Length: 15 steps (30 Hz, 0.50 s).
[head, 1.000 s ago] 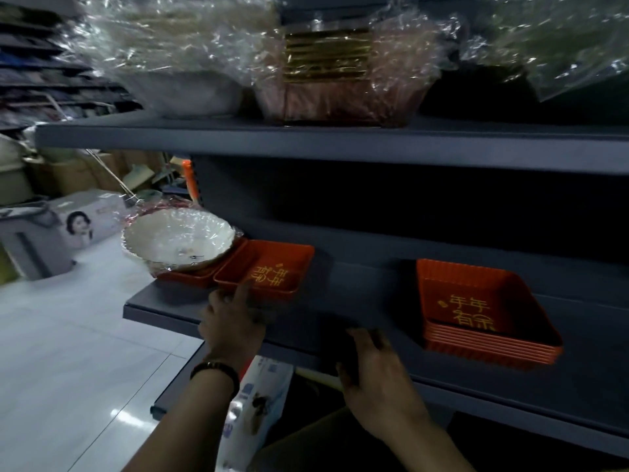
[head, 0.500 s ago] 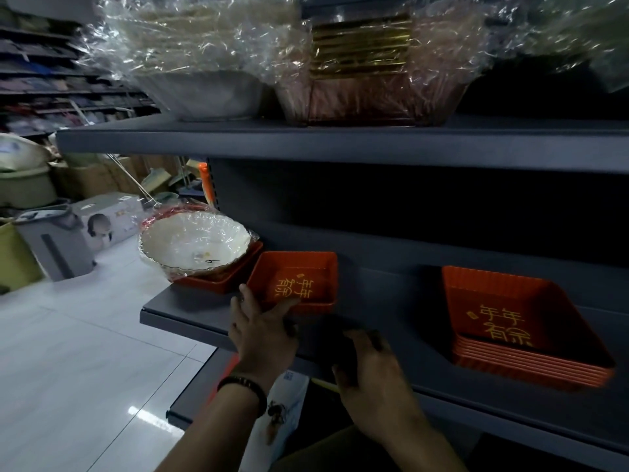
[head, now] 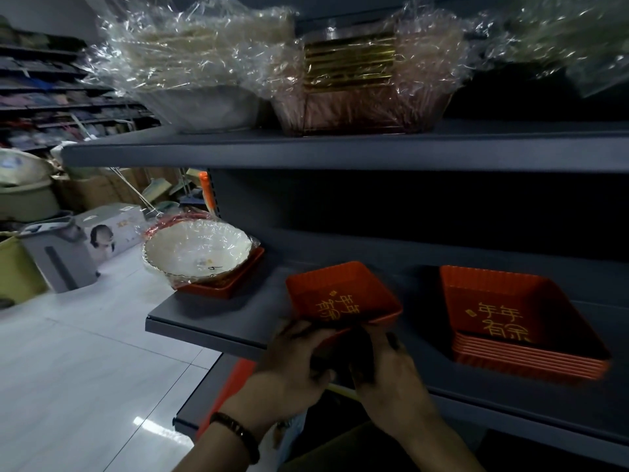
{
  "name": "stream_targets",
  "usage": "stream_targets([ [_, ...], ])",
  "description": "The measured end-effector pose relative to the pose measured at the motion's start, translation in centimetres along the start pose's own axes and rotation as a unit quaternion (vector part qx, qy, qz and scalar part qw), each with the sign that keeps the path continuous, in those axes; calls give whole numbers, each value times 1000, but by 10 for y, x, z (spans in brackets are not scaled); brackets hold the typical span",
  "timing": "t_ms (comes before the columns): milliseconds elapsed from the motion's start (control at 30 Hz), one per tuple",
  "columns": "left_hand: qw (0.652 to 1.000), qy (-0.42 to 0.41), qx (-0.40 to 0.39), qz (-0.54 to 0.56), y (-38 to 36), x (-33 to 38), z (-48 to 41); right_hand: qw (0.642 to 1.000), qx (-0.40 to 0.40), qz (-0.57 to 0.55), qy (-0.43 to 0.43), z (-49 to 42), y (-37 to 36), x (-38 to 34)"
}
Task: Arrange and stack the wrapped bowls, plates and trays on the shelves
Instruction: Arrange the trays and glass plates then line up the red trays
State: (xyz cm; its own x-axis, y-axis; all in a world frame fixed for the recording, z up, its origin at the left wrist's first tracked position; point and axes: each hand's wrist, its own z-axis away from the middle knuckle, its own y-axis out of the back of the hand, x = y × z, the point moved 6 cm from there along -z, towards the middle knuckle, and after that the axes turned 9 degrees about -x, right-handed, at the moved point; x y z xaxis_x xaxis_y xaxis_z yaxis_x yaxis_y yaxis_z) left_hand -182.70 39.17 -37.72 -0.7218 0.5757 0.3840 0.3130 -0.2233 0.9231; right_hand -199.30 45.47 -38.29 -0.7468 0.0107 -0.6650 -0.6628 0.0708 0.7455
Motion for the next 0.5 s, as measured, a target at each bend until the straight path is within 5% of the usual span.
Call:
stream_targets([
  [133, 967, -65, -14, 245, -7, 11, 10, 999, -10, 32, 1, 5, -2, 4],
  [367, 977, -5, 84, 198, 0, -12, 4, 993, -33, 110, 20, 8, -2, 11],
  [500, 975, 13, 72, 208, -5, -22, -1, 985, -54, 164, 22, 4, -9, 9],
])
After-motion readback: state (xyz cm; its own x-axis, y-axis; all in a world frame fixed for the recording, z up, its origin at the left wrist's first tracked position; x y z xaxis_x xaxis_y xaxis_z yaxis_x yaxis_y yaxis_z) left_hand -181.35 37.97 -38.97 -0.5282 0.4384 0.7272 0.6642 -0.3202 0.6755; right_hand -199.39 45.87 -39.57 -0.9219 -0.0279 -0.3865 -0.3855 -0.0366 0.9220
